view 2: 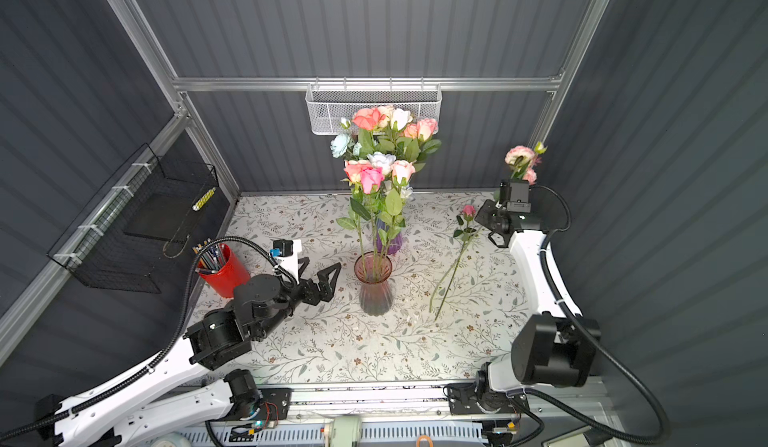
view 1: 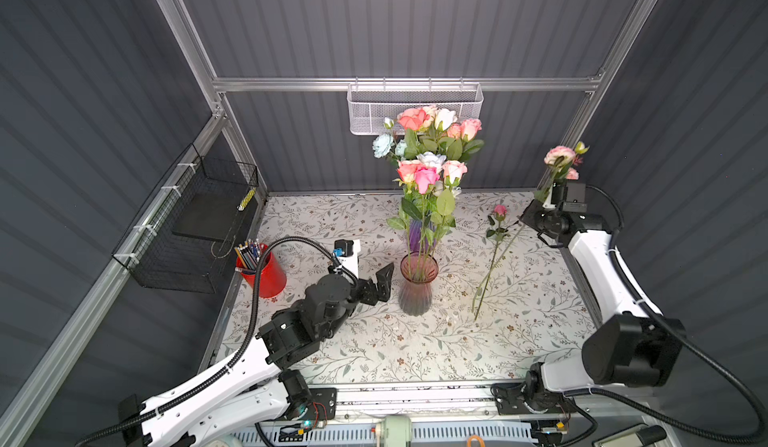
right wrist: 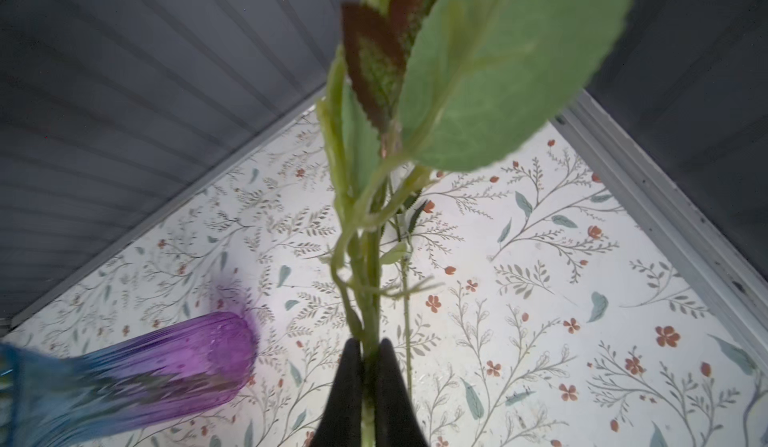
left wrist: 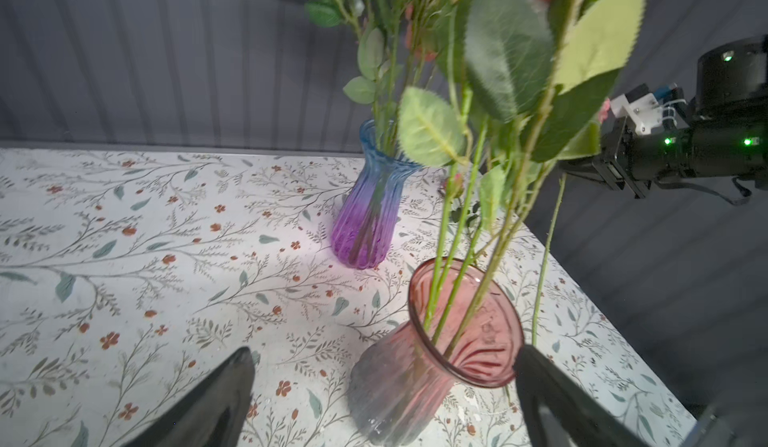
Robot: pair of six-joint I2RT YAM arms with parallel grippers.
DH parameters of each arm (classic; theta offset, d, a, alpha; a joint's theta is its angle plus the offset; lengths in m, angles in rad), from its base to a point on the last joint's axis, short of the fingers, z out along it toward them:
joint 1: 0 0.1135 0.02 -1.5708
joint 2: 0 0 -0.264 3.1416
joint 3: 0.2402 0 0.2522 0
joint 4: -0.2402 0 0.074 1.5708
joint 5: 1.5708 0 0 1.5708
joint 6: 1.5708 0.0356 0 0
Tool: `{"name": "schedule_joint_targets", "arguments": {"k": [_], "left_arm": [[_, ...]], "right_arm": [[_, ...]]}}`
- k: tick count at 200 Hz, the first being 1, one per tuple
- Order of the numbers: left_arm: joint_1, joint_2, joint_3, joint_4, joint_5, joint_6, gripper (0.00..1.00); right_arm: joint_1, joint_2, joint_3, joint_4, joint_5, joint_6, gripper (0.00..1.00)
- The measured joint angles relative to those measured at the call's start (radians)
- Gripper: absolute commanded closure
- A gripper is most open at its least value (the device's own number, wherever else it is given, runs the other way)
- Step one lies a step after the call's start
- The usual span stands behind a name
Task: Arrange the flowers into the vase
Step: 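Grasp the long-stemmed pale pink rose with the right gripper and lift it, then hold the pale pink rose up while left gripper reaches and closes on its stem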
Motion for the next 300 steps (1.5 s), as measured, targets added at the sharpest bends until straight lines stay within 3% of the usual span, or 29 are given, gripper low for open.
{"name": "schedule_joint_targets", "arguments": {"k": [21,59,100,148,172,184,214,222,231,237,249,257,277,300], "left_arm": [[0.000,0.086,0.121,-0.027,0.097,0.062,0.12],[-0.001,0.233,0.325,-0.069,0.298,0.177,0.13],[-0.025,0.364,0.517,-0.096,0.493,0.243,0.13],[-0.077,0.581,0.641,-0.072,0.607,0.251,0.16],[-0.100,0.650,0.678,-0.065,0.613,0.254,0.25],[-0.105,0.670,0.692,-0.058,0.612,0.255,0.39],[-0.108,0.680,0.698,-0.038,0.606,0.249,0.91],[-0.108,0.679,0.697,-0.027,0.601,0.243,1.00],[-0.109,0.678,0.696,-0.015,0.598,0.254,1.00],[-0.113,0.676,0.695,-0.007,0.594,0.251,1.00],[-0.118,0.671,0.692,0.000,0.585,0.246,1.00],[-0.119,0.669,0.690,0.004,0.575,0.246,1.00],[-0.118,0.659,0.690,0.010,0.534,0.246,1.00],[-0.118,0.617,0.664,0.040,0.452,0.257,1.00]], "right_arm": [[0.105,-0.127,-0.002,-0.013,0.040,-0.006,1.00],[0.250,-0.385,-0.001,-0.014,0.069,-0.017,1.00],[0.347,-0.605,-0.040,0.117,-0.006,0.000,1.00],[0.409,-0.625,-0.140,0.248,-0.132,0.051,1.00],[0.439,-0.618,-0.160,0.267,-0.164,0.071,1.00],[0.451,-0.624,-0.168,0.275,-0.173,0.077,1.00],[0.465,-0.647,-0.170,0.285,-0.188,0.077,1.00],[0.466,-0.652,-0.170,0.288,-0.188,0.077,1.00],[0.465,-0.655,-0.170,0.294,-0.188,0.076,1.00],[0.466,-0.657,-0.170,0.299,-0.188,0.077,0.92],[0.466,-0.656,-0.170,0.307,-0.193,0.080,0.66],[0.466,-0.656,-0.170,0.309,-0.202,0.077,0.55],[0.470,-0.655,-0.169,0.304,-0.217,0.065,0.46],[0.470,-0.668,-0.169,0.291,-0.211,0.050,0.42]]}}
